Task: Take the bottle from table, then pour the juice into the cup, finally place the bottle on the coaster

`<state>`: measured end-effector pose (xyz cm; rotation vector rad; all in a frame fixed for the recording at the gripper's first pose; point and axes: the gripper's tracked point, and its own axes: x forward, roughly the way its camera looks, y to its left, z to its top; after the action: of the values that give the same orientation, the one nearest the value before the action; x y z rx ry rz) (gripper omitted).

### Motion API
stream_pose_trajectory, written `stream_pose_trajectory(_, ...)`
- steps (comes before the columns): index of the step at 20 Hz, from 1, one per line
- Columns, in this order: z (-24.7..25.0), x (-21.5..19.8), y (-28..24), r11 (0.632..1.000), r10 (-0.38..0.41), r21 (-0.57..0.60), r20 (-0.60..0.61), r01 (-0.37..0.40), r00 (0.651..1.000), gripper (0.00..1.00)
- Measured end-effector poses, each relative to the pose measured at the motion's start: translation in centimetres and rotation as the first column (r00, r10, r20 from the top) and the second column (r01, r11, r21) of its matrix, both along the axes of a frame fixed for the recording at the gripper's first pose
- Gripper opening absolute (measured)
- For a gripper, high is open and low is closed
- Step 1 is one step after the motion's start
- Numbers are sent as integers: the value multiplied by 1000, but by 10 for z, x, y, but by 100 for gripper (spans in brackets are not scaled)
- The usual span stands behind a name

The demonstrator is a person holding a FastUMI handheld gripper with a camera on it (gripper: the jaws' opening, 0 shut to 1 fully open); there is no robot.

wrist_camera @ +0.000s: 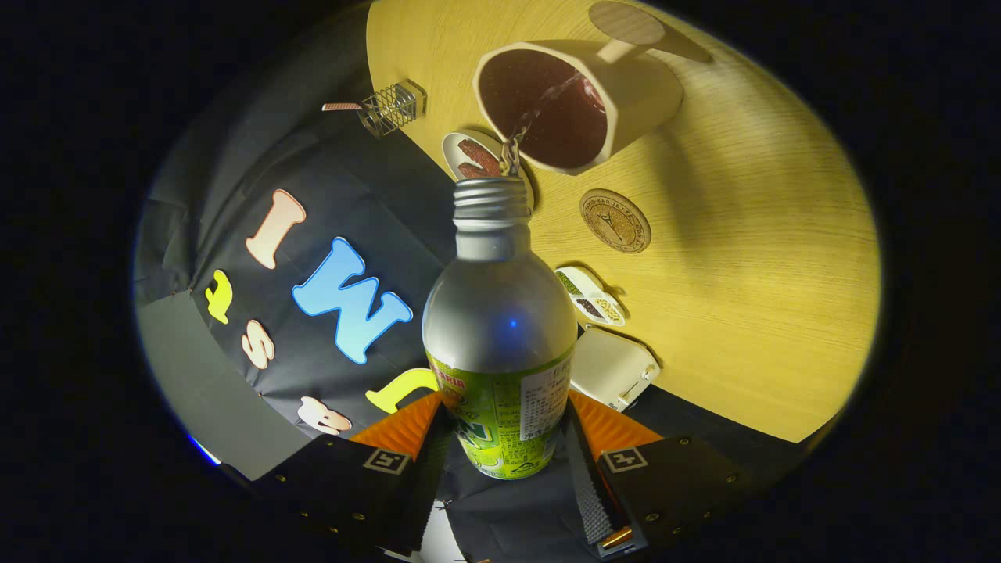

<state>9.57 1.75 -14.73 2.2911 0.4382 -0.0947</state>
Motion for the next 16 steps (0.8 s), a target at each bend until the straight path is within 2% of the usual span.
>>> stream_pose_trajectory(11, 0, -3, 5, 999, 22, 39, -29, -21, 999, 74)
stream_pose_trajectory(16, -6, -9, 8, 999, 39, -25, -28, -40, 999, 74)
